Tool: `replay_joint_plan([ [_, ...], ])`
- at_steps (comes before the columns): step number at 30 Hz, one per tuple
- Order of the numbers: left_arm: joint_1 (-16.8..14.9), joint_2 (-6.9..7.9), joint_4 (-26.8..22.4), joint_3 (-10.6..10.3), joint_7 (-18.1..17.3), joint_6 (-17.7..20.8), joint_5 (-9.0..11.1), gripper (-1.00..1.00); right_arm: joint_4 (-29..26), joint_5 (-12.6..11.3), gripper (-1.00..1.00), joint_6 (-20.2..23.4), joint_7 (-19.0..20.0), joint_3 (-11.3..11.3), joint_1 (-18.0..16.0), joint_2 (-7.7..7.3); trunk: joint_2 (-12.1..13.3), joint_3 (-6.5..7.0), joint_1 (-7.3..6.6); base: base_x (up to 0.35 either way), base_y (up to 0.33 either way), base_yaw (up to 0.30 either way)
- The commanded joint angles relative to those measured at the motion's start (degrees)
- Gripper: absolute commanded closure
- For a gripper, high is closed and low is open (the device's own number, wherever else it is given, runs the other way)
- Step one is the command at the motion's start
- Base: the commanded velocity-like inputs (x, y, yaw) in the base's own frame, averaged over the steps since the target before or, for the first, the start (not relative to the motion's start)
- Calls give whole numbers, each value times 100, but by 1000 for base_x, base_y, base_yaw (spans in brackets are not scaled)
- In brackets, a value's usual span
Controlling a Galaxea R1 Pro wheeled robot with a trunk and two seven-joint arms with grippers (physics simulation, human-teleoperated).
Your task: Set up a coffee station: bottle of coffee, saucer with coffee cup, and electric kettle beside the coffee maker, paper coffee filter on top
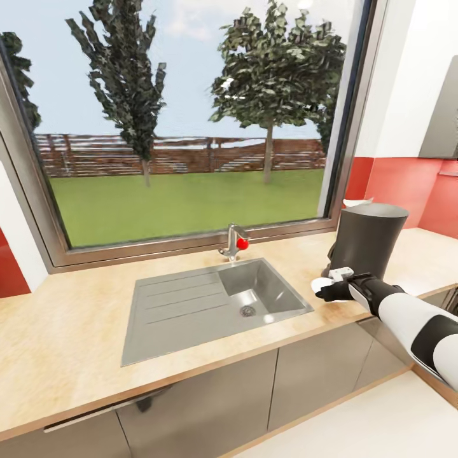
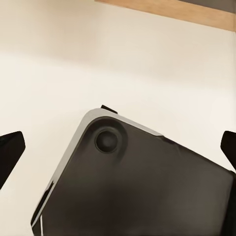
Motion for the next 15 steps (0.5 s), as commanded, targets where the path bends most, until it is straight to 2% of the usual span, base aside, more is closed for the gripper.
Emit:
replay_joint_plan([
  [1,1,1,-5,21,-58,4,48,-100,12,54,100,30,11,-50,-3,-5,-7,-8,2,0,-57,0],
  [15,1,1,-5,29,-58,-3,47,-100,12,54,100,28,11,-50,-3,3,-47,-26,24,0,-8,0],
])
